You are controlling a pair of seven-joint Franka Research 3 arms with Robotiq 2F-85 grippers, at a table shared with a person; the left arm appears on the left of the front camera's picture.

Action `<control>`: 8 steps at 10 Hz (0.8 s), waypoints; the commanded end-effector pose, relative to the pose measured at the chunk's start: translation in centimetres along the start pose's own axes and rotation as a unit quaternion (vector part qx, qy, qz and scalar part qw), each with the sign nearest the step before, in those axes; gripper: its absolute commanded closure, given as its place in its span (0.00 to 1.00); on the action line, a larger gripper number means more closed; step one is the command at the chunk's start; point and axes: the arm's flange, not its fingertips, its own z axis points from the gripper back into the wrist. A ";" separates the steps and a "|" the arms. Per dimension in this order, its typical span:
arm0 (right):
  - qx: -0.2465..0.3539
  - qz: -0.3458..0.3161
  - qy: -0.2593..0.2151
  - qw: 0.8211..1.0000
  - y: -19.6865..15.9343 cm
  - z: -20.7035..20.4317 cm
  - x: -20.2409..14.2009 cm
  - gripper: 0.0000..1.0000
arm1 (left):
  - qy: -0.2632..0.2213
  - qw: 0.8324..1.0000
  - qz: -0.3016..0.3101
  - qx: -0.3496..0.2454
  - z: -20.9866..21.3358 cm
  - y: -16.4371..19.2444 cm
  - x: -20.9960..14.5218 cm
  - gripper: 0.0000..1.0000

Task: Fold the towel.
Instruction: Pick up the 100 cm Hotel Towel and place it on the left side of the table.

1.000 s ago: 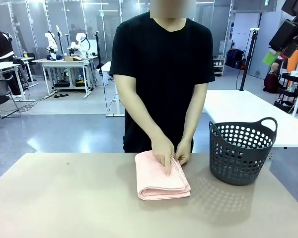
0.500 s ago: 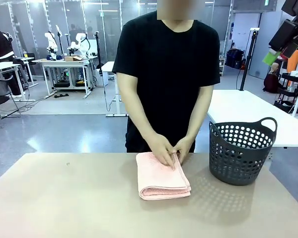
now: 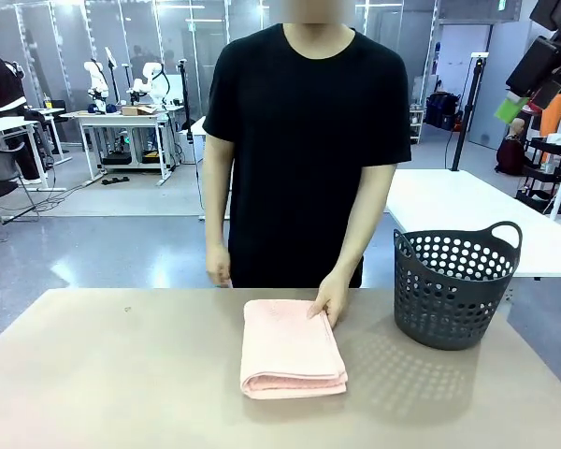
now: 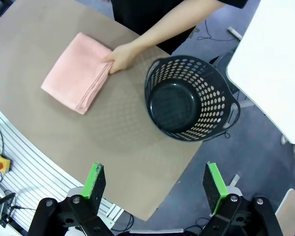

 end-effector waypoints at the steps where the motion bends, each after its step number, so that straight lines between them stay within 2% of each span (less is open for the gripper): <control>1: -0.002 -0.002 0.001 1.000 -0.1 0.0 -0.1 0.00 | 0.005 1.000 0.002 0.000 0.2 0.1 -0.1 0.00; 8: -0.002 -0.002 0.001 1.000 -0.1 0.0 -0.1 0.00 | 0.005 1.000 0.002 0.000 0.2 0.1 -0.1 0.00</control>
